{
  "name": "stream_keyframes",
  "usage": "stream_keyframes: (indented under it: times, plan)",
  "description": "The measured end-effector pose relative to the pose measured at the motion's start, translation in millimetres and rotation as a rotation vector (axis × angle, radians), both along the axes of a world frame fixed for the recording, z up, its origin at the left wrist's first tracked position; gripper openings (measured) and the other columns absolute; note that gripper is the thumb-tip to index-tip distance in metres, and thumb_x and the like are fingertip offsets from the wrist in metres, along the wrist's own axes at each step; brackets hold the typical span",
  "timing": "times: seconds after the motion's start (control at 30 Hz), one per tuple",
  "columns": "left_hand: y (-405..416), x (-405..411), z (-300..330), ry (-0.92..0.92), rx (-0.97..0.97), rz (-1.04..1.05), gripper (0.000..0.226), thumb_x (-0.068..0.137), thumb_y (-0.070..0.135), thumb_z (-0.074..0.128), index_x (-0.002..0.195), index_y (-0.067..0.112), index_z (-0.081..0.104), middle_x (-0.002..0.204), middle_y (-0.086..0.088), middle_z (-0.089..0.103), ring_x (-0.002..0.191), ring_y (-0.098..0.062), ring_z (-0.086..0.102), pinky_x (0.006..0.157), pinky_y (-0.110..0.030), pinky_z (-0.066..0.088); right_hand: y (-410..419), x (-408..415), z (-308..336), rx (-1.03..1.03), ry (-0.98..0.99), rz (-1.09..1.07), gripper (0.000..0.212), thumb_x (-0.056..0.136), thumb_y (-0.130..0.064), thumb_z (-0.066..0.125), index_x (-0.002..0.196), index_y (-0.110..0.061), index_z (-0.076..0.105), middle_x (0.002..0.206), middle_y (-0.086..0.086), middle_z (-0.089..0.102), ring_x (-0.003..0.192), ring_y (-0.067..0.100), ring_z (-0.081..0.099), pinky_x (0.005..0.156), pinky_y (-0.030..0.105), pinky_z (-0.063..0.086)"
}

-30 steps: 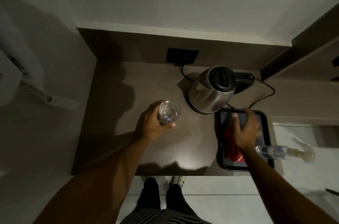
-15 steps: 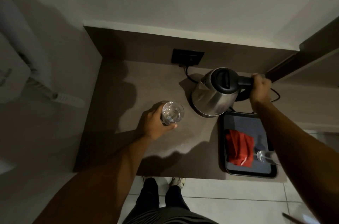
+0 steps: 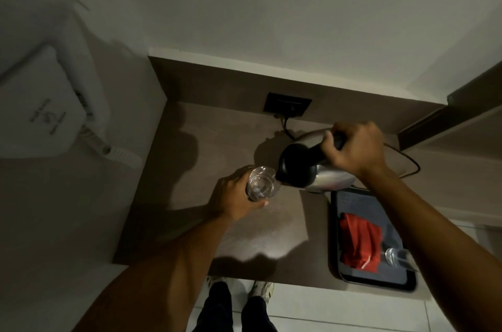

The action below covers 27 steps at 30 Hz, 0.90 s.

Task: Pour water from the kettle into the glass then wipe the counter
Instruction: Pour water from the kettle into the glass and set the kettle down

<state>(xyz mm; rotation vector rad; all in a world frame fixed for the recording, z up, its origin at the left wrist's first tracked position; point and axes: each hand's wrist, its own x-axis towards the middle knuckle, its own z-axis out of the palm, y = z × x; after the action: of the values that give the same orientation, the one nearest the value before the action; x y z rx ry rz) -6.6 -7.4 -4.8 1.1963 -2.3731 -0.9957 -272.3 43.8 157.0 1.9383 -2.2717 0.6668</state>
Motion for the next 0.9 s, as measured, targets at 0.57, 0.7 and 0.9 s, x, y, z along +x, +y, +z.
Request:
stream_keyframes:
  times: [0.57, 0.7, 0.9]
  plan:
    - [-1, -3, -2, -0.065, -0.010, 0.014, 0.098, 0.053, 0.075, 0.070, 0.137, 0.031, 0.049, 0.126, 0.006, 0.069, 0.109, -0.017, 0.068, 0.092, -0.035, 0.057, -25, 17, 31, 0.025, 0.333, 0.186, 0.050, 0.090, -0.049, 0.037, 0.051, -0.019, 0.049, 0.043, -0.006, 0.036, 0.034, 0.015, 0.031, 0.058, 0.020, 0.021]
    - [-2, -2, 0, -0.075, 0.000, 0.003, 0.094, 0.055, 0.073, 0.072, 0.137, 0.035, 0.047, 0.125, 0.008, 0.069, 0.108, -0.016, 0.068, 0.092, -0.035, 0.057, -26, 16, 43, 0.028, 0.373, 0.203, 0.049, 0.091, -0.050, 0.035, 0.052, -0.021, 0.044, 0.042, -0.005, 0.037, 0.033, 0.015, 0.032, 0.053, 0.017, 0.015]
    - [-4, -1, 3, -0.072, 0.002, -0.010, 0.092, 0.054, 0.072, 0.071, 0.135, 0.036, 0.048, 0.121, 0.010, 0.071, 0.105, -0.013, 0.069, 0.091, -0.033, 0.056, -26, 14, 56, 0.031, 0.366, 0.197, 0.048, 0.091, -0.053, 0.032, 0.053, -0.023, 0.038, 0.042, -0.006, 0.034, 0.033, 0.013, 0.028, 0.050, 0.016, 0.023]
